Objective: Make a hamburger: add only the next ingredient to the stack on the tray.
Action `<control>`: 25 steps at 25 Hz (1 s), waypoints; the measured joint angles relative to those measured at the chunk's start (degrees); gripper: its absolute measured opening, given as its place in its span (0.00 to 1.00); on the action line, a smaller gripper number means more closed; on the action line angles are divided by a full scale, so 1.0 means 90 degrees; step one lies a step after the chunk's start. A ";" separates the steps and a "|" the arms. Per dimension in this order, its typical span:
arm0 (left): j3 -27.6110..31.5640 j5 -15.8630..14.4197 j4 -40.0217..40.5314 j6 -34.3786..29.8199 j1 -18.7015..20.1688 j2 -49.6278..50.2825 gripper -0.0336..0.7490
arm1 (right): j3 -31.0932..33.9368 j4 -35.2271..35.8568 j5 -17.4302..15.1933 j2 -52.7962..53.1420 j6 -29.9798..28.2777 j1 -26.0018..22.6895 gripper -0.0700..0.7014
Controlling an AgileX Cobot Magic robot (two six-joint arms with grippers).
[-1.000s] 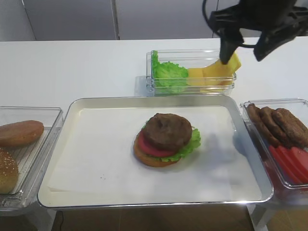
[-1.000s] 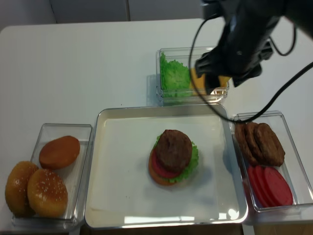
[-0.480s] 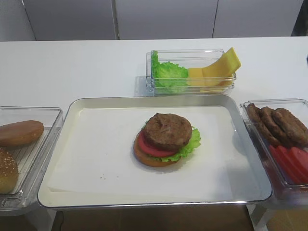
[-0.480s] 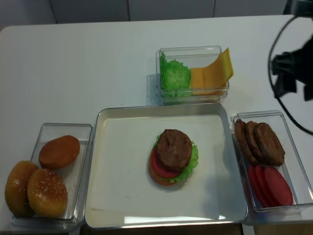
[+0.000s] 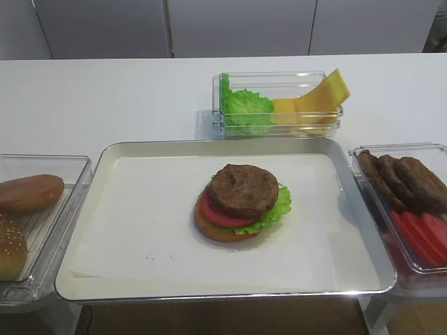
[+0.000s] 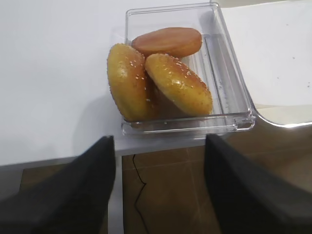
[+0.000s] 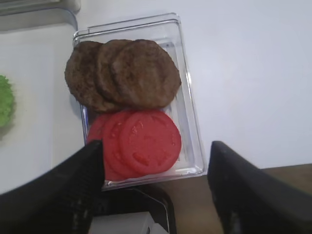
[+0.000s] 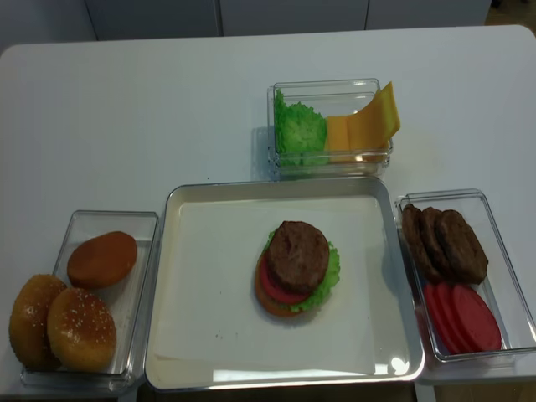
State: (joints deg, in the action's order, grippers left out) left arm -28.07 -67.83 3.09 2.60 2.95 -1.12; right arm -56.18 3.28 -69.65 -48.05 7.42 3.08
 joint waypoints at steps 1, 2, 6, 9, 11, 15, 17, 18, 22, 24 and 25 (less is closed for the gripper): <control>0.0000 0.0000 0.0000 0.0000 0.0000 0.0000 0.59 | 0.0081 0.0000 -0.0054 0.0261 0.0011 0.0000 0.76; 0.0000 0.0000 0.0000 0.0000 0.0000 0.0000 0.59 | 0.0162 0.0000 -0.0101 0.0476 0.0011 0.0000 0.76; 0.0000 0.0000 0.0000 0.0000 0.0000 0.0000 0.59 | 0.0480 -0.0012 -0.0281 0.1456 0.0011 0.0000 0.76; 0.0000 0.0000 0.0000 0.0000 0.0000 0.0000 0.59 | 0.0627 -0.0027 -0.0338 0.2121 0.0011 0.0000 0.73; 0.0000 0.0000 0.0000 0.0000 0.0000 0.0000 0.59 | 0.0719 -0.0056 -0.0341 0.2554 0.0011 0.0000 0.72; 0.0000 0.0000 0.0000 0.0000 0.0000 0.0000 0.59 | 0.0940 -0.0056 -0.0369 0.3500 -0.0002 0.0000 0.70; 0.0000 0.0000 0.0000 0.0000 0.0000 0.0000 0.59 | 0.1075 -0.0056 -0.0394 0.3928 -0.0045 0.0000 0.70; 0.0000 0.0000 0.0000 0.0000 0.0000 0.0000 0.59 | 0.1123 -0.0056 -0.0406 0.4150 -0.0071 0.0000 0.69; 0.0000 0.0000 0.0000 0.0000 0.0000 0.0000 0.59 | 0.1438 0.0046 -0.0419 0.4958 -0.0179 0.0000 0.69; 0.0000 0.0000 0.0000 0.0000 0.0000 0.0000 0.59 | 0.1644 0.0085 -0.0427 0.5293 -0.0256 0.0000 0.69; 0.0000 0.0000 0.0000 0.0000 0.0000 0.0000 0.59 | 0.1733 0.0085 -0.0442 0.5412 -0.0291 0.0000 0.69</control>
State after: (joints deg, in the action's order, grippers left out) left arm -28.07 -67.83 3.09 2.60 2.95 -1.12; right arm -40.58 4.05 -73.62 0.66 4.80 3.08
